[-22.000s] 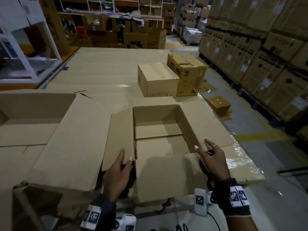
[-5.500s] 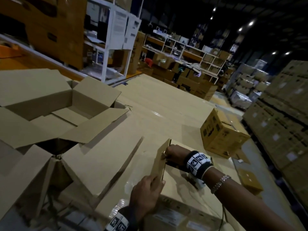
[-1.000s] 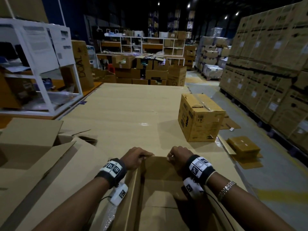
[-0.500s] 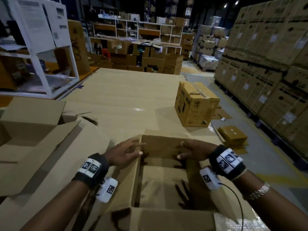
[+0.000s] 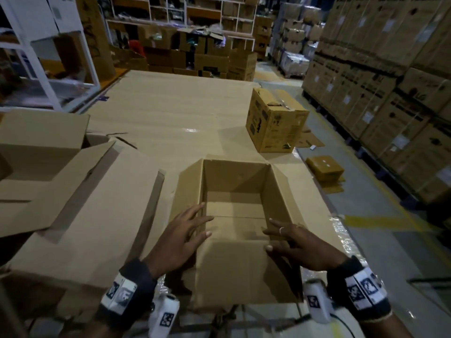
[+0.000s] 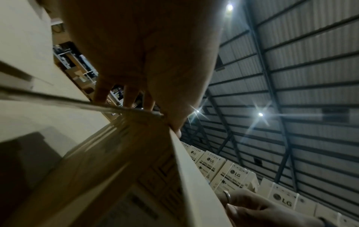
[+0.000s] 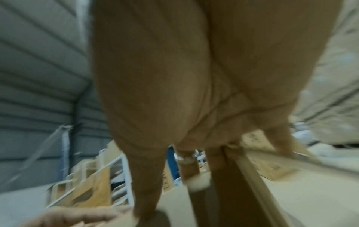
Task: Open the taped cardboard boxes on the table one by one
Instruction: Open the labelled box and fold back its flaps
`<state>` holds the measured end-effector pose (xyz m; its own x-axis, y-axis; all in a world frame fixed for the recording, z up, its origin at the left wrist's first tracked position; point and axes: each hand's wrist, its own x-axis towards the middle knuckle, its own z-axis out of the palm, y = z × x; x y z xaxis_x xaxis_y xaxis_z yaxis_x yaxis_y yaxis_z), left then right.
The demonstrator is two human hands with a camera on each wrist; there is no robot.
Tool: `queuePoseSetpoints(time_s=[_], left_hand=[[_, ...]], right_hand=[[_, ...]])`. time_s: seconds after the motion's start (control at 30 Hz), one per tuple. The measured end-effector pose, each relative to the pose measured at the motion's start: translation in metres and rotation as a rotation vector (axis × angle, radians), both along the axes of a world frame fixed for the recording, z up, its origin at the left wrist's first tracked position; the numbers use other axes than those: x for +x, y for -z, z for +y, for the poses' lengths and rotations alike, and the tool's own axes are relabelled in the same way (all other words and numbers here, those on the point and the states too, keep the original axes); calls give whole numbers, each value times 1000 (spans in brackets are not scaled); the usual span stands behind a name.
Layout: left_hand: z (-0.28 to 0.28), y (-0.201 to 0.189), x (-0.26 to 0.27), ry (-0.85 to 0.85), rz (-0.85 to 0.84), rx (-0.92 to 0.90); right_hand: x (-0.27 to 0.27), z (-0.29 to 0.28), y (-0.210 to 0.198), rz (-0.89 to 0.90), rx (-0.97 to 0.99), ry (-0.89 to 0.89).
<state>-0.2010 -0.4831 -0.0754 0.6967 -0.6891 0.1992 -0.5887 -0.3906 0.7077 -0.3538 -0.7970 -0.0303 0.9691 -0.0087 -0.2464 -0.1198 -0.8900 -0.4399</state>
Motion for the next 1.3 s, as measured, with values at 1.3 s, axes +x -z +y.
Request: queuePoseSetpoints(time_s=[1.3], left_hand=[[-29,-68,-58,-734,-213,-152]], right_hand=[[-37,-13,-12,-745,391,555]])
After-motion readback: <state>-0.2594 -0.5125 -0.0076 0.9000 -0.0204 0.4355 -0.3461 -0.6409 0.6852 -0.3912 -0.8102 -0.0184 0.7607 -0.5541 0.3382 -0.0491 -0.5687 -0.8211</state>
